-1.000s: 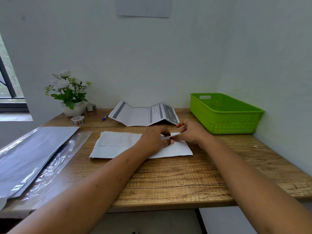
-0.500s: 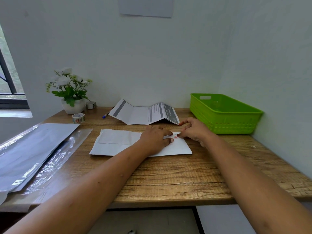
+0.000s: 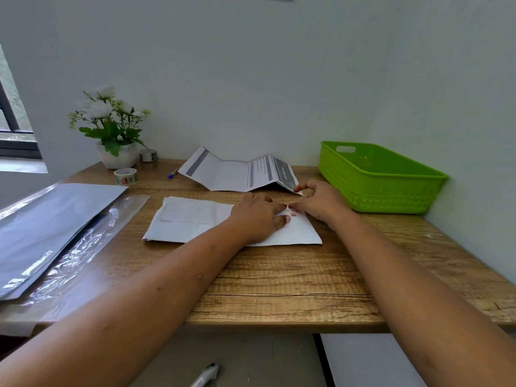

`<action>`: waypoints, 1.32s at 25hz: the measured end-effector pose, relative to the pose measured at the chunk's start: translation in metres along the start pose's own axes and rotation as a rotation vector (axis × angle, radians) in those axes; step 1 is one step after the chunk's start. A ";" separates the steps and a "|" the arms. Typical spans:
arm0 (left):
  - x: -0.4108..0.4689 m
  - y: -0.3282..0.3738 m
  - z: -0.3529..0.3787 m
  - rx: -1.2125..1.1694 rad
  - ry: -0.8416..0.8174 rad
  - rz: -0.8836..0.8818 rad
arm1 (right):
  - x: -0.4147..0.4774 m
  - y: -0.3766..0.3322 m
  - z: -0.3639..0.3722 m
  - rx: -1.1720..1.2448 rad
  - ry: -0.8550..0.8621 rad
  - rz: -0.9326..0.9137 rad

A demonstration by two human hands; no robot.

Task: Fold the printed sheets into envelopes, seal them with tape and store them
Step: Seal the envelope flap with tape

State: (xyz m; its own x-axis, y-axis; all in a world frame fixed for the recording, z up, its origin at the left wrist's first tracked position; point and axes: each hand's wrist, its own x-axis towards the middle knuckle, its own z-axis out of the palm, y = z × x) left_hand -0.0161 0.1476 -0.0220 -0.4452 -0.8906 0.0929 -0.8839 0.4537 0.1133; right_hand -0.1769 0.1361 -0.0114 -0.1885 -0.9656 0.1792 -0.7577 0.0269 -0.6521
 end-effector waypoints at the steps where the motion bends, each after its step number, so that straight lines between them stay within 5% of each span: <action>1: 0.000 0.000 0.000 0.001 -0.002 -0.003 | 0.001 0.000 0.000 0.002 -0.008 -0.002; 15: -0.009 -0.001 -0.009 -0.016 0.085 -0.012 | -0.027 -0.003 -0.017 0.219 -0.161 0.006; 19: -0.043 -0.057 -0.045 -0.186 0.262 -0.362 | -0.027 -0.001 -0.020 0.236 -0.209 -0.005; 21: -0.068 -0.090 -0.053 -0.154 0.170 -0.574 | -0.029 0.000 -0.020 0.231 -0.207 -0.014; 25: -0.088 -0.102 -0.056 -0.454 0.035 -0.695 | -0.032 0.001 -0.020 0.230 -0.183 -0.021; 33: -0.095 -0.093 -0.051 -0.948 0.250 -0.711 | -0.043 0.007 -0.012 0.149 0.021 -0.058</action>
State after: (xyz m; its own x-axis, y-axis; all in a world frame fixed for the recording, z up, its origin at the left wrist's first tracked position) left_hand 0.1160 0.1918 0.0086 0.2301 -0.9672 -0.1079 -0.4173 -0.1982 0.8869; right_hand -0.1813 0.1807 -0.0148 -0.1613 -0.9587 0.2343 -0.6673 -0.0690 -0.7416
